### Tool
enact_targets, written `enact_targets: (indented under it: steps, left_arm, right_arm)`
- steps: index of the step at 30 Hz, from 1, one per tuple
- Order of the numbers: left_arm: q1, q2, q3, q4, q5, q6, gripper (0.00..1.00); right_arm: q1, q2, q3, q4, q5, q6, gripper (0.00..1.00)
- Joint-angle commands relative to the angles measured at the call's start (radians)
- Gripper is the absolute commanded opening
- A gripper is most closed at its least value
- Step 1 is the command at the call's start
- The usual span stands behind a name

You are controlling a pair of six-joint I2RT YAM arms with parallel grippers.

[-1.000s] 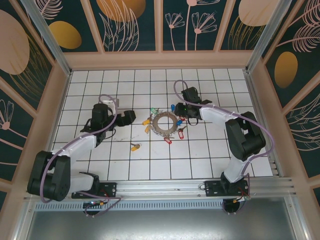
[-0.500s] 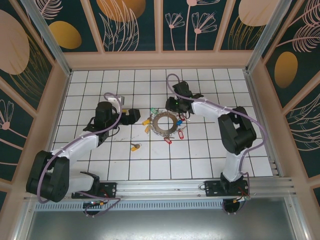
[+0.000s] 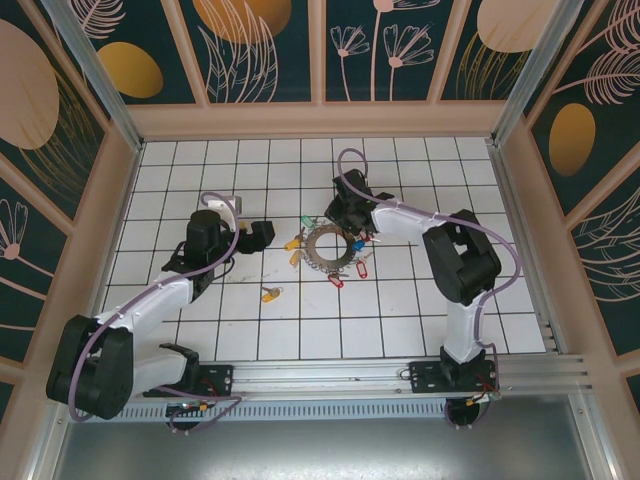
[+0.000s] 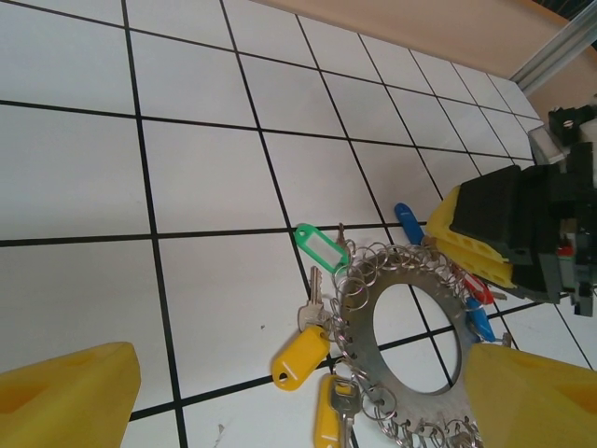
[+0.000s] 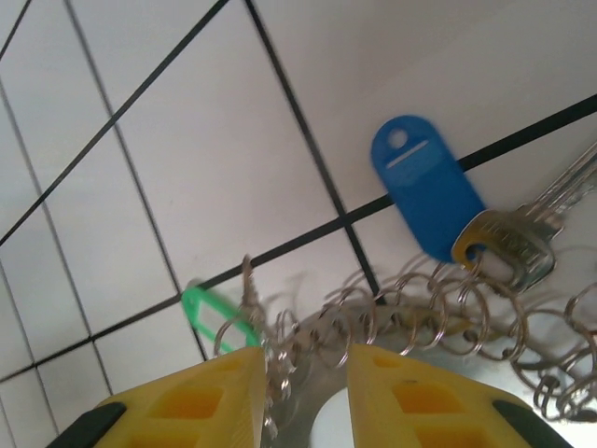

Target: Put the keys on the keyring

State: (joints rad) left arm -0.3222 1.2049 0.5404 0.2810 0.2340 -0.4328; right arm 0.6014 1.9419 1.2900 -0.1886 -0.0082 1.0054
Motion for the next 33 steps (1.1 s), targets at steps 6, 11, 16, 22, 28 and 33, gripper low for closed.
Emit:
enact_targets:
  steps: [6,11,16,22,28,33]
  left_arm:
    - [-0.002,-0.018,-0.016,0.018,-0.009,0.014,0.9]
    - [-0.002,-0.017,-0.016,0.018,-0.01,0.014,0.9]
    - [-0.002,-0.015,-0.014,0.018,-0.009,0.014,0.9]
    - [-0.002,-0.012,-0.013,0.019,-0.008,0.014,0.9]
    - [-0.002,-0.011,-0.012,0.019,-0.01,0.014,0.9]
    - [-0.002,-0.025,-0.014,-0.001,-0.073,-0.008,0.88]
  right_arm:
    - [0.004,0.066,0.034,0.003,0.041,0.047,0.29]
    - [0.001,0.087,0.041,0.006,0.065,0.048,0.27]
    - [0.005,0.114,0.061,-0.005,0.042,0.056,0.24]
    - [0.005,0.121,0.073,-0.044,0.038,0.061,0.25]
    - [0.004,0.11,0.122,-0.106,0.057,0.014,0.25]
    - [0.017,0.107,0.231,-0.201,0.156,-0.121,0.17]
